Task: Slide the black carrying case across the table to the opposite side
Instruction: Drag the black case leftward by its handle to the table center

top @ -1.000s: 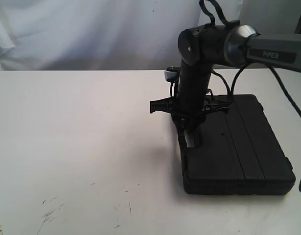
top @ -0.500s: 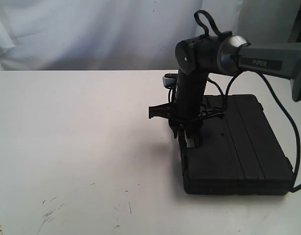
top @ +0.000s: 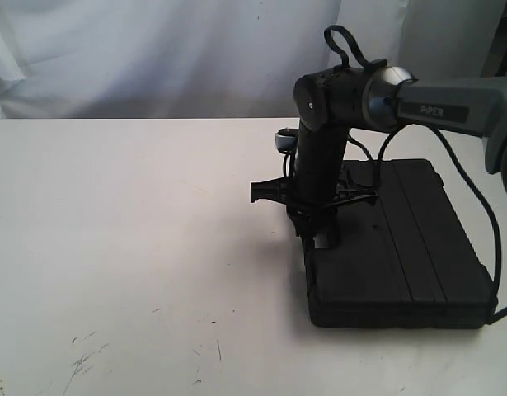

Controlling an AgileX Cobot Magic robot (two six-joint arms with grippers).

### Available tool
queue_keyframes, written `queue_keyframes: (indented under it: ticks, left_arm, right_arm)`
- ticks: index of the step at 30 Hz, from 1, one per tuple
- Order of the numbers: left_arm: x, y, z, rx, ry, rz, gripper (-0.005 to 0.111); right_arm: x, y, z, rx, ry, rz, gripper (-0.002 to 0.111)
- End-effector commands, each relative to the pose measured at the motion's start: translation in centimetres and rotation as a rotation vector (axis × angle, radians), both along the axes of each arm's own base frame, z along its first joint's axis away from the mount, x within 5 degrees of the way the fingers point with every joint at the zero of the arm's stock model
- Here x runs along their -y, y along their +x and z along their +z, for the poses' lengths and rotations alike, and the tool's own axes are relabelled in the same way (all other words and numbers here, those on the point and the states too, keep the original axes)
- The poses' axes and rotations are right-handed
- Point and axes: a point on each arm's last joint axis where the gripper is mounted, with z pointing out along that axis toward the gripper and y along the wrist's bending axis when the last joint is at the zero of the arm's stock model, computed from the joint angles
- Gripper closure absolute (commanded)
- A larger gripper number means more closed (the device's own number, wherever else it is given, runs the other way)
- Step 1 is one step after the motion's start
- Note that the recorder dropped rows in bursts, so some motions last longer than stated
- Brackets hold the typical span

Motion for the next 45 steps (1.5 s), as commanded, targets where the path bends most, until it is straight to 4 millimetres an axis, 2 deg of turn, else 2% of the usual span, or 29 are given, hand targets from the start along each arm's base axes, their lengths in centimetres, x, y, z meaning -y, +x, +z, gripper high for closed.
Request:
queue_keyframes:
  ticks: [1, 8, 17, 23, 30, 45]
  left_arm:
    - [0.0, 0.0, -0.1, 0.006, 0.003, -0.005, 0.107]
    - [0.0, 0.0, -0.1, 0.006, 0.003, -0.005, 0.107]
    - [0.0, 0.0, -0.1, 0.006, 0.003, -0.005, 0.107]
    - [0.0, 0.0, -0.1, 0.006, 0.003, -0.005, 0.107]
    - [0.0, 0.0, -0.1, 0.006, 0.003, -0.005, 0.107]
    - [0.0, 0.0, -0.1, 0.006, 0.003, -0.005, 0.107]
  right_arm:
    - [-0.1, 0.1, 0.3, 0.019, 0.005, 0.001, 0.094]
    - [-0.7, -0.1, 0.3, 0.005, 0.038, -0.018, 0.105]
    - [-4.0, -0.6, 1.3, 0.047, 0.085, -0.008, 0.105]
    - [-6.1, -0.7, 0.8, 0.033, 0.118, -0.012, 0.105]
    - [-8.8, -0.8, 1.1, 0.058, 0.161, 0.004, 0.105]
    - [-12.0, 0.0, 1.4, 0.072, 0.244, -0.031, 0.105]
